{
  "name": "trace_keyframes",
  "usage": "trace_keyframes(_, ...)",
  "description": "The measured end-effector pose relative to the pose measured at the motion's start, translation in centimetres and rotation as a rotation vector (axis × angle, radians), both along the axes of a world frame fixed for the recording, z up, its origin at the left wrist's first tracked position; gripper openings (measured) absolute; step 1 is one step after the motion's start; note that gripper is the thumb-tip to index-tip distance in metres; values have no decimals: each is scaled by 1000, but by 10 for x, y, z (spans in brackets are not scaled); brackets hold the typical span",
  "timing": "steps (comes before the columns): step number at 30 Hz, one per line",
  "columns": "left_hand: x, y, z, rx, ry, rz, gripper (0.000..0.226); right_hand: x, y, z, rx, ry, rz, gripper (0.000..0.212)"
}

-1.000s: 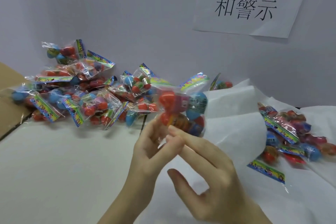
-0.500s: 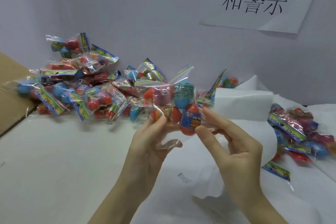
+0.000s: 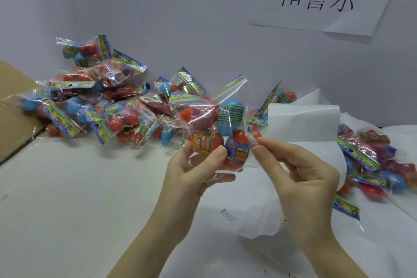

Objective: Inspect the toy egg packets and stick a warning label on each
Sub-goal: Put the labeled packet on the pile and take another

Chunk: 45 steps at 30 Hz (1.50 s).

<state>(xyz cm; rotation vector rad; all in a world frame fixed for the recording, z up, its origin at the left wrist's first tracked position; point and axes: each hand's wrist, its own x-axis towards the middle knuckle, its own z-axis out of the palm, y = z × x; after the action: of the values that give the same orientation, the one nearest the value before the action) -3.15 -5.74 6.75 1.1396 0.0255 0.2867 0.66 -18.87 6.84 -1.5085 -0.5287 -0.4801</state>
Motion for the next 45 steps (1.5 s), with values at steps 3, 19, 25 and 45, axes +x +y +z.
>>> trace_keyframes(3,0,1,-1,-7,-9,16,24,1,-1,0,7,46,54,20)
trace_keyframes(19,0,6,-2,4,-12,9,24,5,-7,11,39,259,293,24)
trace_keyframes(25,1,5,0,88,-10,-48,43,3,-7,15,42,271,221,14)
trace_keyframes(45,1,5,-2,-31,-58,-177,41,11,-14,14,136,465,424,10)
